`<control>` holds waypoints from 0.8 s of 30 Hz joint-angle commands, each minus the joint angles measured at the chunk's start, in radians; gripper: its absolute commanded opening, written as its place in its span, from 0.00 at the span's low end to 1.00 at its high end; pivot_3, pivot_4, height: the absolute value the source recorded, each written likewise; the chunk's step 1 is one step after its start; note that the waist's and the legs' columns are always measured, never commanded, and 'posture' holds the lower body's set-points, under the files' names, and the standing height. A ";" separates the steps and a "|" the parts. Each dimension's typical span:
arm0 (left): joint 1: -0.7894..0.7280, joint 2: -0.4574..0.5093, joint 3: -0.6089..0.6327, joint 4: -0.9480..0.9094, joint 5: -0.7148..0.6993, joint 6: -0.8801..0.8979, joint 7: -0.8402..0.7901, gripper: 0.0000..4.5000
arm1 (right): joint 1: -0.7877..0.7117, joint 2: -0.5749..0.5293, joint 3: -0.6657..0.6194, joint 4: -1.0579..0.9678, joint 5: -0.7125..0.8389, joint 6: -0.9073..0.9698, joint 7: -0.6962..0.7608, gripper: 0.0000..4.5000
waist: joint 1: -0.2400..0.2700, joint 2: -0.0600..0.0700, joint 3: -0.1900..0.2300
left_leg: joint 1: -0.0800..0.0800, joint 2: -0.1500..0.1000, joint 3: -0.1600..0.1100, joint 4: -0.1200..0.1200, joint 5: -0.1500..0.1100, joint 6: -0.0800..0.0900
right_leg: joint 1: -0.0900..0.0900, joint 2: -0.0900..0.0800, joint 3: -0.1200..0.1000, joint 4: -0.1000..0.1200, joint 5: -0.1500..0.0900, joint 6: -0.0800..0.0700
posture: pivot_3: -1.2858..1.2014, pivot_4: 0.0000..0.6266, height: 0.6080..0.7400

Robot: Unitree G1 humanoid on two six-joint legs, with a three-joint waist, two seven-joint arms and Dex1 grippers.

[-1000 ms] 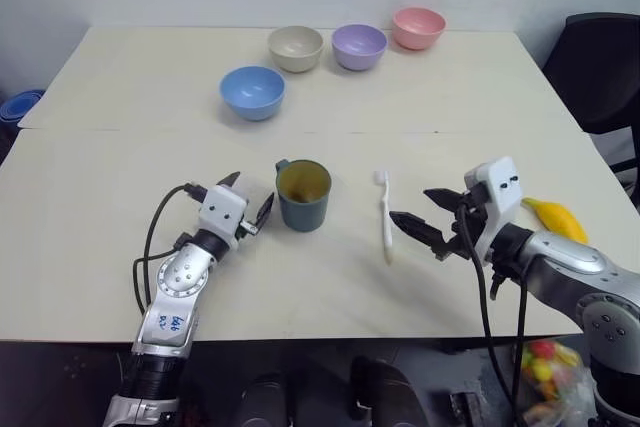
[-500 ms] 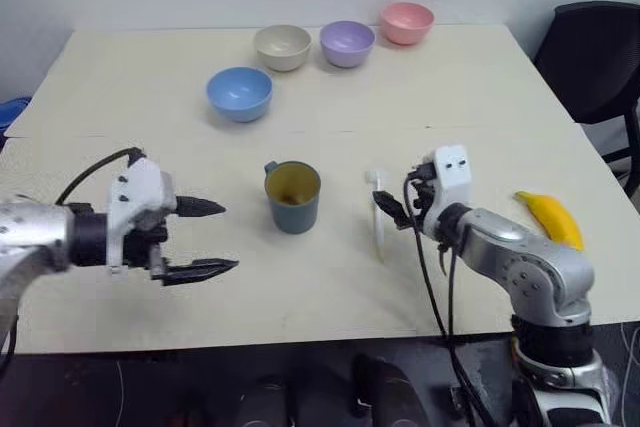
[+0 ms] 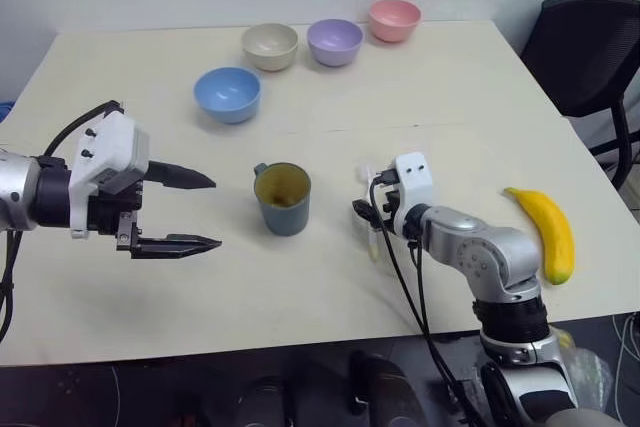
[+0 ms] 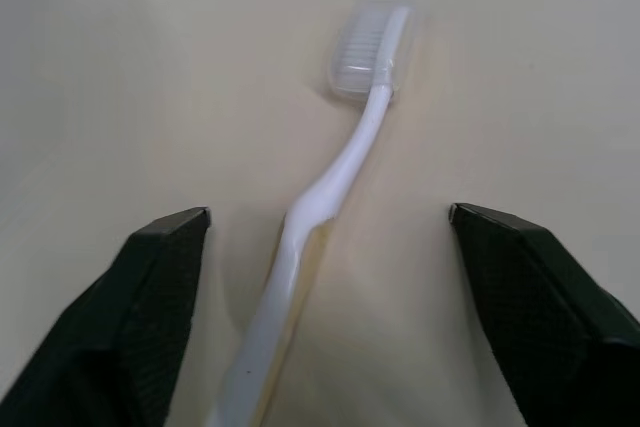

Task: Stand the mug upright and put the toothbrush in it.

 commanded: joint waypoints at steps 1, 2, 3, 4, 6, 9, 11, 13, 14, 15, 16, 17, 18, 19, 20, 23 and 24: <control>-0.016 0.000 0.017 -0.015 -0.010 0.001 0.004 1.00 | 0.035 0.023 0.023 -0.007 -0.014 0.014 0.027 0.57 | -0.003 0.000 0.000 | 0.001 0.000 0.000 -0.001 0.000 0.000 | 0.000 0.000 0.001 0.000 0.000 0.000 | 0.52 0.24 1.00; -0.016 0.000 0.017 -0.016 -0.010 -0.001 0.005 1.00 | 0.037 0.027 0.023 -0.010 -0.020 0.014 0.031 0.49 | -0.004 0.000 0.000 | 0.002 0.000 0.000 -0.002 0.001 -0.001 | 0.000 0.001 0.002 0.000 0.000 0.000 | 0.52 0.24 1.00; -0.023 -0.003 0.015 -0.017 -0.012 0.000 0.010 1.00 | 0.039 0.031 0.022 -0.012 -0.026 0.013 0.035 0.42 | -0.005 0.000 0.000 | 0.002 0.001 0.000 -0.002 0.001 -0.001 | 0.000 0.001 0.003 0.001 0.000 0.000 | 0.52 0.24 1.00; -0.031 -0.006 0.014 -0.016 -0.017 0.003 0.015 1.00 | 0.041 0.034 0.022 -0.015 -0.032 0.013 0.040 0.33 | -0.005 0.000 0.000 | 0.002 0.001 0.000 -0.002 0.001 -0.002 | 0.000 0.002 0.003 0.001 0.000 0.000 | 0.52 0.24 1.00; -0.054 -0.012 0.009 -0.012 -0.028 0.012 0.026 1.00 | 0.046 0.034 0.021 -0.016 -0.044 0.012 0.050 0.18 | -0.005 -0.001 0.000 | 0.003 0.002 -0.001 -0.002 0.002 -0.002 | 0.000 0.003 0.004 0.001 0.000 -0.001 | 0.52 0.24 1.00; -0.082 -0.020 0.009 0.006 -0.035 0.022 0.036 1.00 | 0.032 0.028 0.011 -0.024 -0.067 -0.036 0.073 0.08 | -0.006 -0.001 0.000 | 0.003 0.002 -0.001 -0.002 0.002 -0.003 | 0.000 0.003 0.005 0.002 0.000 -0.001 | 0.52 0.24 1.00; -0.095 -0.023 0.022 0.042 -0.037 0.033 0.041 1.00 | -0.006 0.047 -0.036 -0.045 -0.083 -0.130 0.071 0.08 | -0.006 0.000 0.000 | 0.003 0.002 -0.001 -0.002 0.002 -0.003 | 0.000 0.003 0.005 0.002 0.000 -0.001 | 0.52 0.24 1.00; -0.100 -0.018 0.051 0.114 -0.034 0.048 0.042 1.00 | -0.067 0.115 -0.140 -0.074 -0.015 -0.173 0.058 0.08 | -0.008 0.000 0.000 | 0.003 0.002 -0.001 -0.002 0.002 -0.003 | -0.002 0.004 0.006 0.002 0.000 -0.001 | 0.52 0.24 1.00; -0.101 -0.014 0.060 0.142 -0.030 0.050 0.040 1.00 | -0.092 0.142 -0.179 -0.084 0.017 -0.181 0.059 0.08 | -0.011 0.000 0.001 | 0.002 0.002 0.000 -0.002 0.002 -0.003 | -0.002 0.004 0.006 0.003 0.000 -0.001 | 0.52 0.24 1.00; -0.094 -0.006 0.070 0.155 -0.028 0.045 0.026 1.00 | -0.121 0.160 -0.204 -0.097 0.045 -0.200 0.073 0.08 | -0.012 0.000 0.001 | 0.002 0.002 0.000 -0.002 0.002 -0.003 | -0.004 0.004 0.007 0.003 0.000 -0.001 | 0.52 0.24 1.00; -0.087 0.003 0.084 0.153 -0.041 0.053 0.009 1.00 | -0.164 0.179 -0.222 -0.109 0.080 -0.222 0.094 0.08 | -0.013 0.000 0.001 | 0.001 0.002 0.000 -0.003 0.002 -0.003 | -0.004 0.004 0.006 0.004 0.000 -0.001 | 0.52 0.24 1.00; -0.083 0.008 0.092 0.150 -0.052 0.058 -0.004 1.00 | -0.193 0.191 -0.231 -0.115 0.101 -0.235 0.108 0.08 | -0.015 0.000 0.001 | 0.000 0.002 -0.001 -0.003 0.002 -0.004 | -0.005 0.004 0.006 0.004 -0.001 -0.001 | 0.52 0.24 1.00; -0.085 0.006 0.097 0.152 -0.055 0.060 -0.006 1.00 | -0.233 0.216 -0.235 -0.109 0.133 -0.249 0.125 0.08 | -0.017 0.000 0.001 | 0.000 0.002 -0.001 -0.003 0.002 -0.004 | -0.006 0.005 0.006 0.003 -0.001 -0.001 | 0.52 0.24 1.00; -0.087 0.003 0.100 0.154 -0.056 0.062 -0.005 1.00 | -0.256 0.232 -0.236 -0.102 0.154 -0.256 0.135 0.08 | -0.019 0.000 0.001 | -0.001 0.002 -0.001 -0.004 0.002 -0.004 | -0.007 0.005 0.006 0.003 -0.001 -0.001 | 0.52 0.24 1.00; -0.090 -0.001 0.100 0.161 -0.050 0.059 -0.002 1.00 | -0.276 0.248 -0.231 -0.089 0.167 -0.263 0.144 0.08 | -0.020 0.000 0.001 | -0.001 0.002 -0.001 -0.004 0.002 -0.004 | -0.007 0.005 0.006 0.003 -0.001 -0.001 | 0.52 0.24 1.00; -0.092 -0.006 0.094 0.190 -0.023 0.039 0.005 1.00 | -0.330 0.319 -0.190 -0.017 0.171 -0.320 0.174 0.08 | -0.023 0.000 0.001 | -0.001 0.002 0.001 -0.005 0.002 -0.004 | -0.007 0.005 0.005 0.003 -0.001 -0.002 | 0.52 0.24 1.00; -0.092 -0.008 0.097 0.196 -0.023 0.040 0.008 1.00 | -0.339 0.347 -0.168 0.018 0.154 -0.360 0.187 0.08 | -0.024 0.000 0.001 | -0.001 0.002 0.002 -0.004 0.002 -0.004 | -0.007 0.005 0.006 0.003 -0.001 -0.002 | 0.52 0.24 1.00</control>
